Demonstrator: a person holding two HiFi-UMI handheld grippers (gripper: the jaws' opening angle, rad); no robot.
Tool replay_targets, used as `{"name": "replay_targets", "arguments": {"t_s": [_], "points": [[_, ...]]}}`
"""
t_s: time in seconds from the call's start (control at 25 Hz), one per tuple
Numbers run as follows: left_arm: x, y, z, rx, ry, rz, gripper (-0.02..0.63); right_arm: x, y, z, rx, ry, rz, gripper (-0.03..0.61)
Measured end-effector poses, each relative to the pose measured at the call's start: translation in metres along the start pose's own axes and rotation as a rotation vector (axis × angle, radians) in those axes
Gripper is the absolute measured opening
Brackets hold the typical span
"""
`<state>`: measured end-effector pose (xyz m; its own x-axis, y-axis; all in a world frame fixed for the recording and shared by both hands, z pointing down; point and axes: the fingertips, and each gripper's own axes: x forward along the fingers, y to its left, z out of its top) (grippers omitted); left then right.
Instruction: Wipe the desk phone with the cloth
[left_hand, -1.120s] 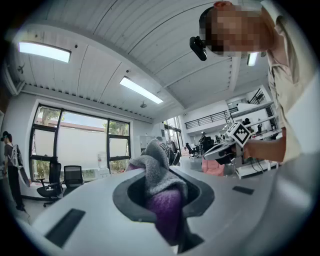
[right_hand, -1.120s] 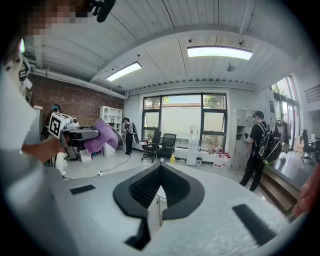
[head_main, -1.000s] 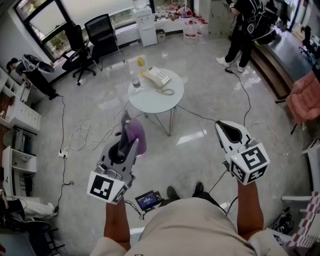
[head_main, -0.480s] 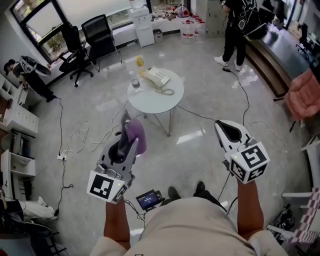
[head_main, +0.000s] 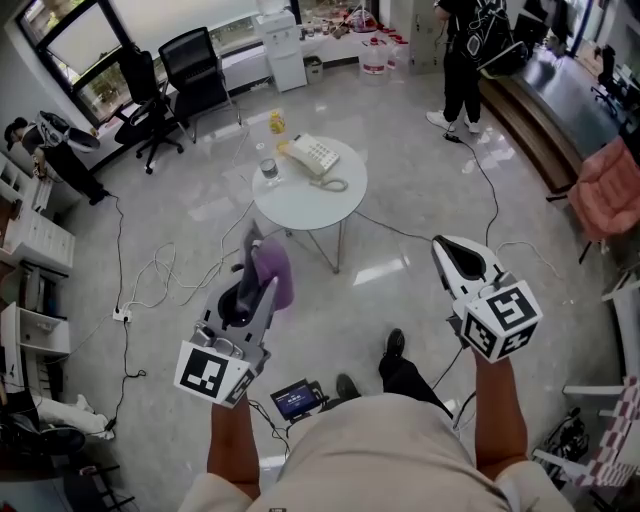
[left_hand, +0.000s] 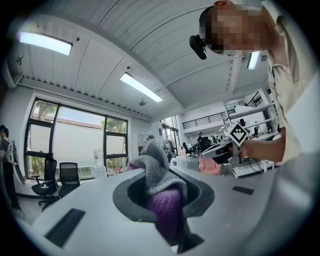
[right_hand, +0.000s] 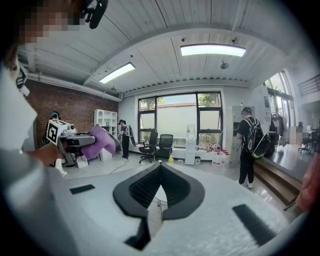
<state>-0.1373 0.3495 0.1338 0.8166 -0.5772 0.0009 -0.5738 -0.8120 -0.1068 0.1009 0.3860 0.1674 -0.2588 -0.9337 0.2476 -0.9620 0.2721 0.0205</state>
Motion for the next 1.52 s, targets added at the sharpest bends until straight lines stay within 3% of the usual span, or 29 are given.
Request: {"name": "replay_targets", "arguments": {"t_s": [0.36, 0.92, 1.32, 1.52], "points": [[0.042, 0.018, -0.014, 0.013, 0.053, 0.084, 0.066, 0.06, -0.049, -0.006, 0.019, -0.015, 0.084, -0.006], [0.179, 0.055, -0.02, -0.005, 0.102, 0.22, 0.066, 0.172, -0.155, 0.009, 0.014, 0.005, 0.256, -0.006], [0.256, 0.054, -0.015, 0.012, 0.134, 0.224, 0.066, 0.201, -0.225, 0.012, 0.059, -0.031, 0.286, -0.006], [0.276, 0.065, -0.014, 0.023, 0.132, 0.223, 0.066, 0.217, -0.236, 0.01, 0.064, -0.019, 0.286, -0.006]]}}
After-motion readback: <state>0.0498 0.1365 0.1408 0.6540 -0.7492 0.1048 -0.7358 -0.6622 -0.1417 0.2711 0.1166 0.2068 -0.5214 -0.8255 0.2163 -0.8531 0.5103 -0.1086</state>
